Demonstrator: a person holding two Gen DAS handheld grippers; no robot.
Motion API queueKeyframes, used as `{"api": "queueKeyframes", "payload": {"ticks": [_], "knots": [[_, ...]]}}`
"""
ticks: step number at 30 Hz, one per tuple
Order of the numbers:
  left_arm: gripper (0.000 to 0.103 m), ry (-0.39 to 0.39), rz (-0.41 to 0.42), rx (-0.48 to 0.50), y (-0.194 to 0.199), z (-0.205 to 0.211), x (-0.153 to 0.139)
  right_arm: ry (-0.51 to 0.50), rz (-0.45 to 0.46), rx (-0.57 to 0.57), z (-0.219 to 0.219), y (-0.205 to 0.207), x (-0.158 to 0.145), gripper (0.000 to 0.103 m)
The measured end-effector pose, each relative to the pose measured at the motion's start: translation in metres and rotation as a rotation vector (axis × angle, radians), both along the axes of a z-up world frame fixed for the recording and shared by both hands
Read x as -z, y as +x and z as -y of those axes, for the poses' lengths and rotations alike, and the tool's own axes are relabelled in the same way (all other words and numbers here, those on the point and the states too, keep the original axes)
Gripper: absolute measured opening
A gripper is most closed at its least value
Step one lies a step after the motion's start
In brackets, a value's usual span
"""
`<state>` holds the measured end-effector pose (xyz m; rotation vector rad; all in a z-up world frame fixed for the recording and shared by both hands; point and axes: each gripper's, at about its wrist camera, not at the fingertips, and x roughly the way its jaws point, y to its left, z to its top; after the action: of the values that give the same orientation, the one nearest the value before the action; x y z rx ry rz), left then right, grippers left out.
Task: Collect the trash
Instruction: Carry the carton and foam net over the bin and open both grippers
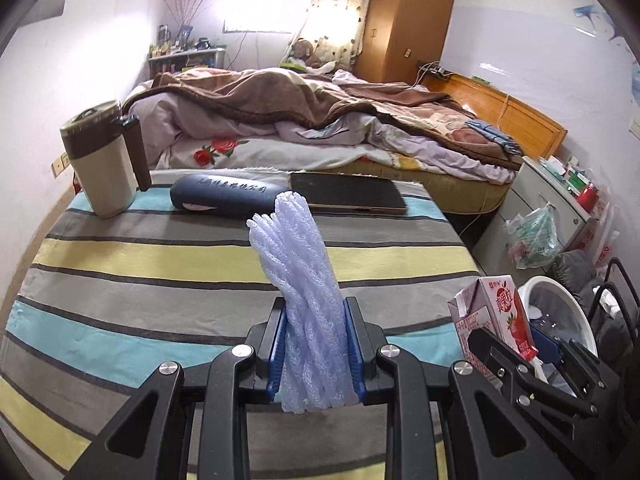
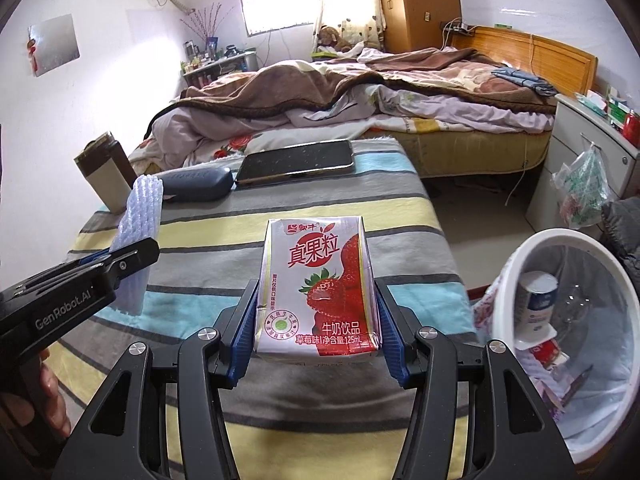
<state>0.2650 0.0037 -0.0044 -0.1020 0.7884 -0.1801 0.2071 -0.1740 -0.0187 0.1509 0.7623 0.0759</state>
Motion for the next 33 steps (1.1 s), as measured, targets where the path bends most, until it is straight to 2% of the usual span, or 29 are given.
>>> {"api": "queueKeyframes", "payload": {"ticks": [11, 19, 33], "knots": [[0.027, 0.001, 0.066, 0.087, -0.037, 0.04, -0.026, 0.005, 0.048, 0.053, 0.026, -0.023, -0.015, 0.056], [0.027, -0.006, 0.105, 0.184, -0.059, 0.092, -0.041, 0.001, 0.081, 0.121, 0.06, -0.042, -0.024, 0.056], [0.027, -0.017, 0.106, 0.358, -0.082, 0.192, -0.04, -0.026, 0.091, 0.271, 0.127, -0.069, -0.024, 0.056]]}}
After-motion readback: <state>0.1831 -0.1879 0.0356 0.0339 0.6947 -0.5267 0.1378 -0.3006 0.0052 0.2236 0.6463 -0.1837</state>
